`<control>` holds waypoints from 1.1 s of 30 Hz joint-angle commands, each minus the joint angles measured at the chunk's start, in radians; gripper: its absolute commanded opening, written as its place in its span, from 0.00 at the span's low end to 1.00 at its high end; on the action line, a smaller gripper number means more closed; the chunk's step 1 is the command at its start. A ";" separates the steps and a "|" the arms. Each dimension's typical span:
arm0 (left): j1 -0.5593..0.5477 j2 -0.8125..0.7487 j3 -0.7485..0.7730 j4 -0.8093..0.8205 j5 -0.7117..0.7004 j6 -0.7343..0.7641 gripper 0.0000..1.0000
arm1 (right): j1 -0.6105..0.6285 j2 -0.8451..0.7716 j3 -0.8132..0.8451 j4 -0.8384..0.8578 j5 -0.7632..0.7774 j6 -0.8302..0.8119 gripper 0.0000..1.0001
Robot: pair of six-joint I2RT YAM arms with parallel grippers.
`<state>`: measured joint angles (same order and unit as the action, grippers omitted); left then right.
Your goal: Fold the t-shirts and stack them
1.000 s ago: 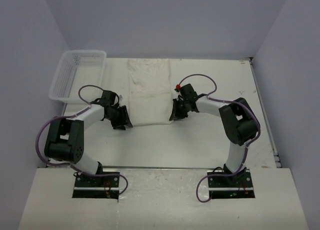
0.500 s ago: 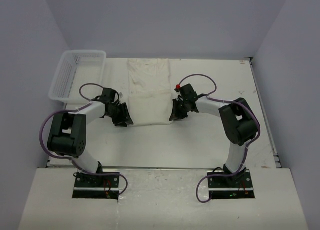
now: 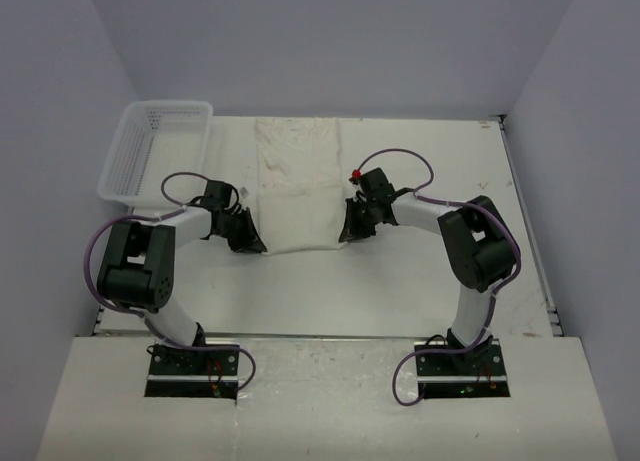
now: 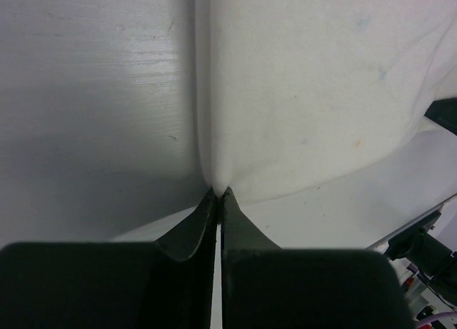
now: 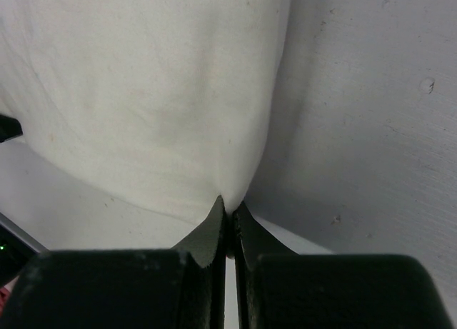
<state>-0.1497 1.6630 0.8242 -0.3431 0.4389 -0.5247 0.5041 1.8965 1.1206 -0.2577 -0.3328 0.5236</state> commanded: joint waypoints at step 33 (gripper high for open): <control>-0.073 -0.828 -0.266 -0.510 0.095 -0.014 0.00 | 0.520 -0.628 -0.401 -0.209 0.351 0.351 0.00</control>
<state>-0.1974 0.8871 0.5461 -0.7872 0.5102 -0.5152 0.9764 1.3190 0.7364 -0.4091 -0.0608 0.7689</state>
